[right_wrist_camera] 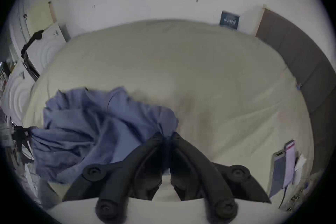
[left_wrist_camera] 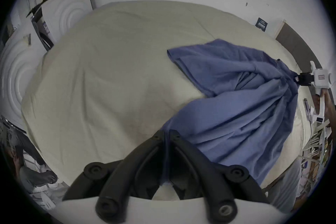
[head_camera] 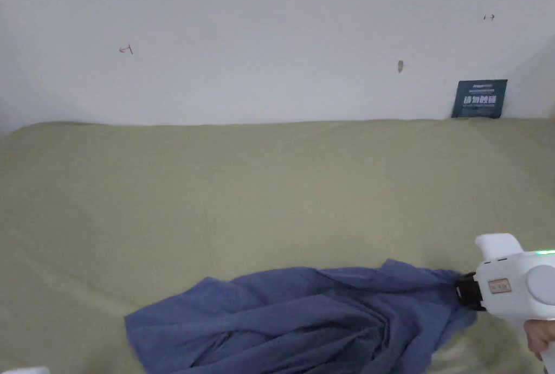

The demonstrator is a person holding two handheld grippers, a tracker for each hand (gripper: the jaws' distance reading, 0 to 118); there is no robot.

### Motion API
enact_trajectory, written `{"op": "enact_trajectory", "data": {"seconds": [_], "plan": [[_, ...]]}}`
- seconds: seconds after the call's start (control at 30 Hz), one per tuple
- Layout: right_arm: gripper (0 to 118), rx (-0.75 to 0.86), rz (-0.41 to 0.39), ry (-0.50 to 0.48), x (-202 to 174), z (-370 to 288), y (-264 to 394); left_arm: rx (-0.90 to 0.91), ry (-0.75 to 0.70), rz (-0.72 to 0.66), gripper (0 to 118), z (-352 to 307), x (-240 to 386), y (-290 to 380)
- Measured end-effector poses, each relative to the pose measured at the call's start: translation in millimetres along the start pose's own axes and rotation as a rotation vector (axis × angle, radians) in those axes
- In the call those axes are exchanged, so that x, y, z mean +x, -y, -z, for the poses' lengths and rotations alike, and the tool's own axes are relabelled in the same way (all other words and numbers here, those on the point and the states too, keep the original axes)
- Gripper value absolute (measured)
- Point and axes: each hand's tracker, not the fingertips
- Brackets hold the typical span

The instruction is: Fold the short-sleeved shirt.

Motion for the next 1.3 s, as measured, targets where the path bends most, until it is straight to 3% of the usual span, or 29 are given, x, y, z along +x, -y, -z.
{"op": "enact_trajectory", "data": {"seconds": [0.4,0.57,0.93,1.3], "plan": [[7,0.292,0.100,-0.003,45,-211,-15,0.334,-0.079,-0.040,3,-159,-33,-83],[7,0.344,0.054,0.034,42,-256,-26,0.392,-0.055,-0.049,3,-195,-20,-119],[7,0.423,0.046,0.116,50,-280,-96,0.463,-0.073,-0.028,3,-211,16,-213],[7,0.514,0.096,0.170,64,-254,-220,0.517,-0.138,-0.048,3,-184,47,-332]]}}
